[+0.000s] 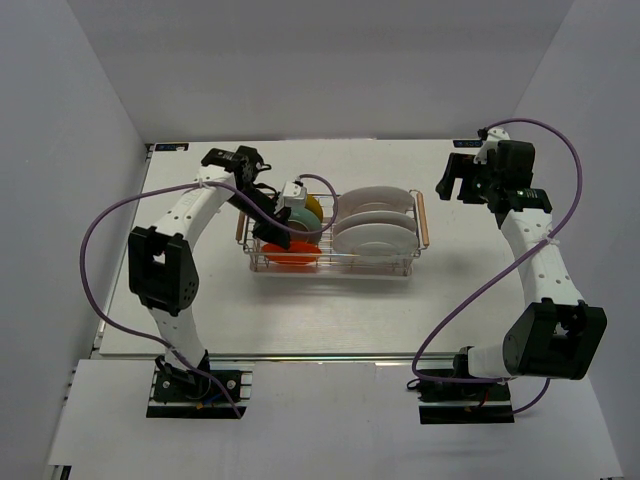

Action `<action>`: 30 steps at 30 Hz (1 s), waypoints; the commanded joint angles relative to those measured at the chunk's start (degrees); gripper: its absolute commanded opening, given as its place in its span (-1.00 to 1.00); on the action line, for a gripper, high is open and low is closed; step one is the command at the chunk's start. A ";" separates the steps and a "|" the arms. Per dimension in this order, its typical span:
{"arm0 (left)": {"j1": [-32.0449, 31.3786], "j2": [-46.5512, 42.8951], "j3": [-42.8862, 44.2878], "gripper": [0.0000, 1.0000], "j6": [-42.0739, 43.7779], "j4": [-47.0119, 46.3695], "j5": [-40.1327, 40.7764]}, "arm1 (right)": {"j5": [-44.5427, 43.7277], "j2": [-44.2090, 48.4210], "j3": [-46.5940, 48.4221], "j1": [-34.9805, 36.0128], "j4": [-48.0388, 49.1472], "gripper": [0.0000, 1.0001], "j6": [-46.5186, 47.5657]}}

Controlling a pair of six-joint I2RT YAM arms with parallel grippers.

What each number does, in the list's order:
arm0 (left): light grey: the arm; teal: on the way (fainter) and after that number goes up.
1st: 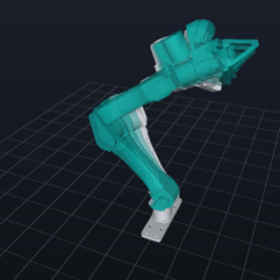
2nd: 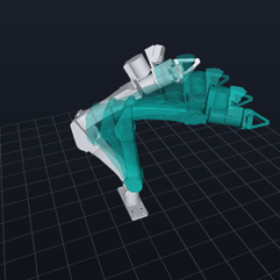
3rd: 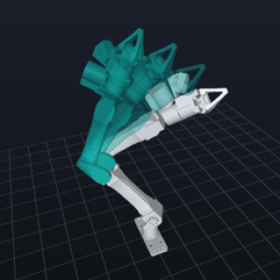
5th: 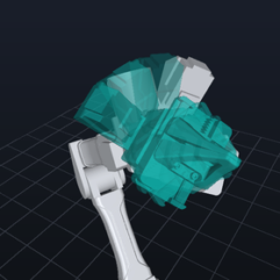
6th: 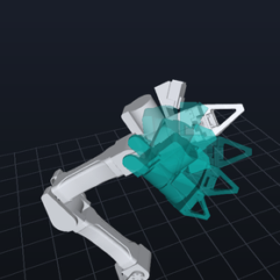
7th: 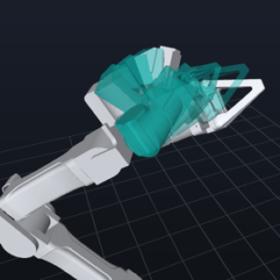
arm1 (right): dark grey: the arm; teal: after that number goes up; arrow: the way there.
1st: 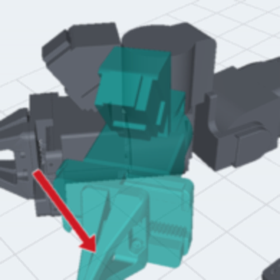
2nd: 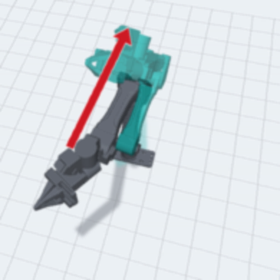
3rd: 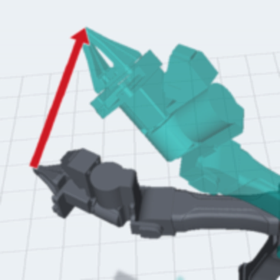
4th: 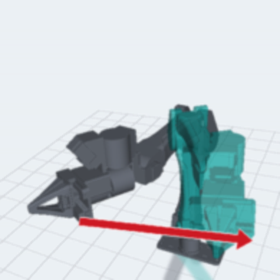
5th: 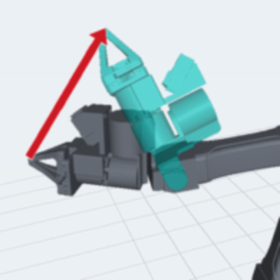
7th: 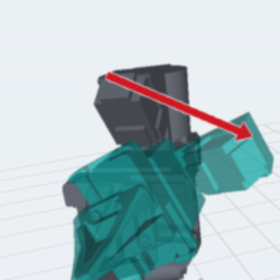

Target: Unload the plates from the dish rack

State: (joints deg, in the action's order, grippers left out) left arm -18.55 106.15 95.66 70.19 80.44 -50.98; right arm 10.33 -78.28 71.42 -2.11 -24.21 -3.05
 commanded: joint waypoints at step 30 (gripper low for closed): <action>-0.18 -7.09 14.11 -1.00 -9.81 0.59 0.71 | 4.17 -1.61 2.15 0.17 -2.77 0.78 -0.47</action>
State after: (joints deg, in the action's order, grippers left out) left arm -18.94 104.22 106.39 59.64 81.52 -49.95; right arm 12.56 -82.43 71.81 -2.11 -27.38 -4.03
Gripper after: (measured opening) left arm 0.178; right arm 0.889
